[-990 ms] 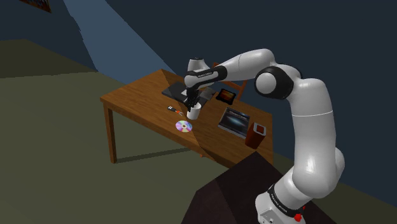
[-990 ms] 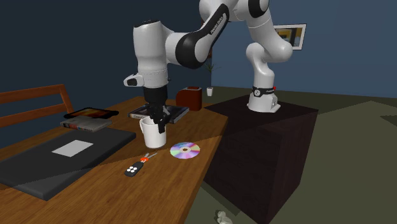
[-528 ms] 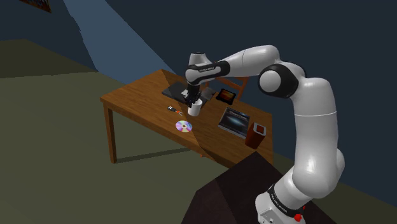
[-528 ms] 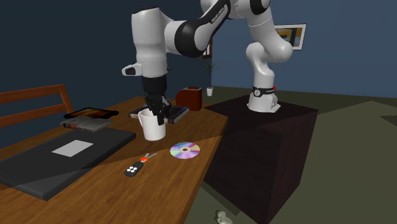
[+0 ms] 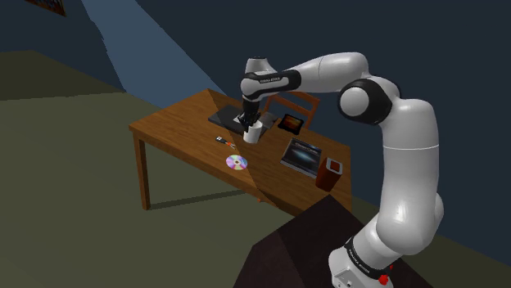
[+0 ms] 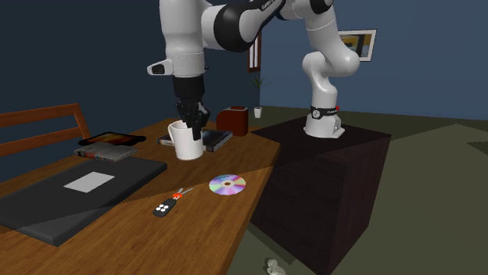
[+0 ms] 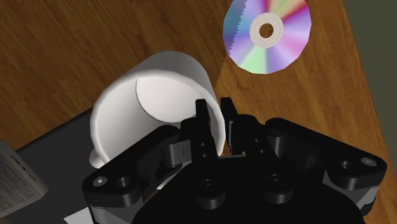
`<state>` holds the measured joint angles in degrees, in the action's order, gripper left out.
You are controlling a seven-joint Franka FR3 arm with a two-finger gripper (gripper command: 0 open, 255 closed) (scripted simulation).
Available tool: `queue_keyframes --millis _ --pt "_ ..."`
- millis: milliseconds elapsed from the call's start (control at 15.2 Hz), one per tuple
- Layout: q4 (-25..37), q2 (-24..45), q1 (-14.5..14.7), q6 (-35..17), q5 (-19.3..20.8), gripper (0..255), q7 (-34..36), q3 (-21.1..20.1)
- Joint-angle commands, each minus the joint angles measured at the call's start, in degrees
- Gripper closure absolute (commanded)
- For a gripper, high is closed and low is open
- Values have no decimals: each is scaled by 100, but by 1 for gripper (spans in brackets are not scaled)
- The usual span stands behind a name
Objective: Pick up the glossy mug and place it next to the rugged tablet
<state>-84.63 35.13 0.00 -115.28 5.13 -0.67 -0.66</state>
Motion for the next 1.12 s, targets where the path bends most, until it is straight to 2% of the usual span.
queue_keyframes --millis 0,1056 --pt "60 -64 -2 124 -5 255 -12 -1" --pt "735 -421 4 1155 -35 255 -89 -10"
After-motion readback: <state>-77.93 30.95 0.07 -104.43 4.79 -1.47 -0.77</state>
